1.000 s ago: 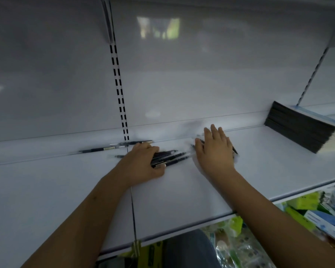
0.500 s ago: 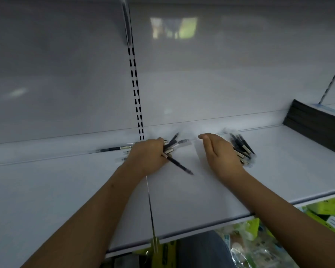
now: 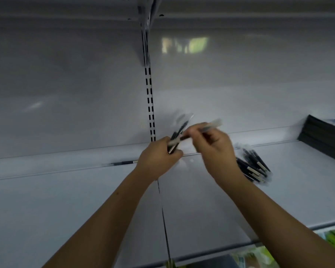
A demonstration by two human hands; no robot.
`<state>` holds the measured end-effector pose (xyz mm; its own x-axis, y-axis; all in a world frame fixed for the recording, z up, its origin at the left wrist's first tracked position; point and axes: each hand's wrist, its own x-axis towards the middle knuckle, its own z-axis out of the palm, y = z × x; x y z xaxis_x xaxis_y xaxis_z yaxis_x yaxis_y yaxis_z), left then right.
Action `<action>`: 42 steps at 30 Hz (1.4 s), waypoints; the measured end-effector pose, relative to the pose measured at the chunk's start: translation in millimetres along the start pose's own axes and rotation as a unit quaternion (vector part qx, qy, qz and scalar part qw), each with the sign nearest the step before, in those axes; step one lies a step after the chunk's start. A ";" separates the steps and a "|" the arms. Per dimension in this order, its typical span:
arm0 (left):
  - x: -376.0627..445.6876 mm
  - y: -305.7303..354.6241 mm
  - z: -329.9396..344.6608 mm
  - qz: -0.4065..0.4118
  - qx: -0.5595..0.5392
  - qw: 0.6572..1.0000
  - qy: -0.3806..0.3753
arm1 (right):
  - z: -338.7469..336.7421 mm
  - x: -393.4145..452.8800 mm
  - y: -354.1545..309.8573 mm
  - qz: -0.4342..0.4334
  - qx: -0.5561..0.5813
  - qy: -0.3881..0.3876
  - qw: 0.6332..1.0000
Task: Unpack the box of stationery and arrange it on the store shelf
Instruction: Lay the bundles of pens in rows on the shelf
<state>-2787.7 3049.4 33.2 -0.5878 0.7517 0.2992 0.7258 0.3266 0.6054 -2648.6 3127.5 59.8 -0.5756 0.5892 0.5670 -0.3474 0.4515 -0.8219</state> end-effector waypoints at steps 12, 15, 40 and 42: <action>-1.8 -3.0 -33.9 0.025 -0.312 0.943 0.109 | 18.7 34.9 36.9 0.090 -0.074 0.057 0.992; -9.1 -21.5 -20.3 0.016 -0.285 0.955 0.079 | 30.3 40.5 34.5 0.090 0.018 -0.009 0.996; -22.6 -52.3 -31.7 -0.112 -0.599 0.789 0.077 | 42.4 34.2 61.5 0.176 0.167 -0.109 0.964; -22.5 -55.6 -32.5 -0.120 -0.589 0.796 0.069 | 41.8 34.2 62.4 0.175 0.157 -0.117 0.965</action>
<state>-2826.5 2995.8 16.7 -0.7522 0.6514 0.0997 -0.2037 -0.3737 0.9049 -2720.9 3147.8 25.6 -0.8366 0.4853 0.2543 -0.2875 0.0063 -0.9578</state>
